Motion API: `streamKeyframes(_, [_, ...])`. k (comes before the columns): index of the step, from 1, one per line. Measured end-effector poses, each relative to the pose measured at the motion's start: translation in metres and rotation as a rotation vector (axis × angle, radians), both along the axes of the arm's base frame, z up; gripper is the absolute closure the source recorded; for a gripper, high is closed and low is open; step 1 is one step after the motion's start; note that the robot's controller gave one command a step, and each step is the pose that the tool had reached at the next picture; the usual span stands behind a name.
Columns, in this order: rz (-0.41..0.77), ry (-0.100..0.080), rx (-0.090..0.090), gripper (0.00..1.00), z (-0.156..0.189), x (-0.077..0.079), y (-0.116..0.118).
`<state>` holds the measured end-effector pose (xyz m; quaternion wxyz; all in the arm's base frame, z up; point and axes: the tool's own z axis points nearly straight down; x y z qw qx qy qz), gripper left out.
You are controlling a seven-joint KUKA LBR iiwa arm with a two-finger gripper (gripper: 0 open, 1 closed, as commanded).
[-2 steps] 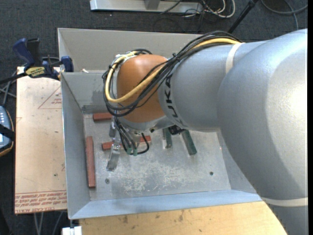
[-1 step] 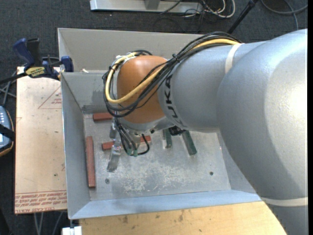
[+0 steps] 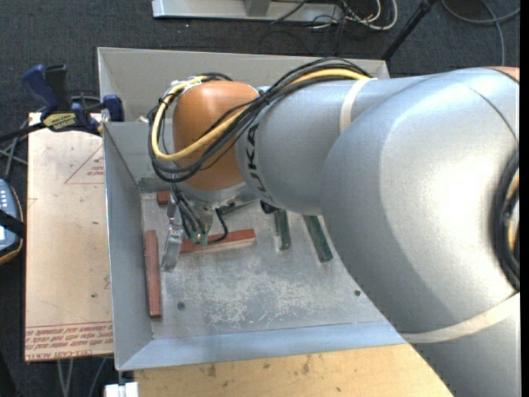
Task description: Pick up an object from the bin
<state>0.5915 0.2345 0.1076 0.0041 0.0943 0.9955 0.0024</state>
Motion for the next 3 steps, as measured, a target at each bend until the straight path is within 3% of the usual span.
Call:
streamKeyframes(1, [0.067,0.009,-0.004,0.0,-0.029,0.01,-0.029])
streamKeyframes(2, [0.333,0.005,-0.005,1.0,-0.036,0.024,-0.093])
streamKeyframes(3, [0.332,0.005,-0.005,1.0,-0.036,0.024,-0.093])
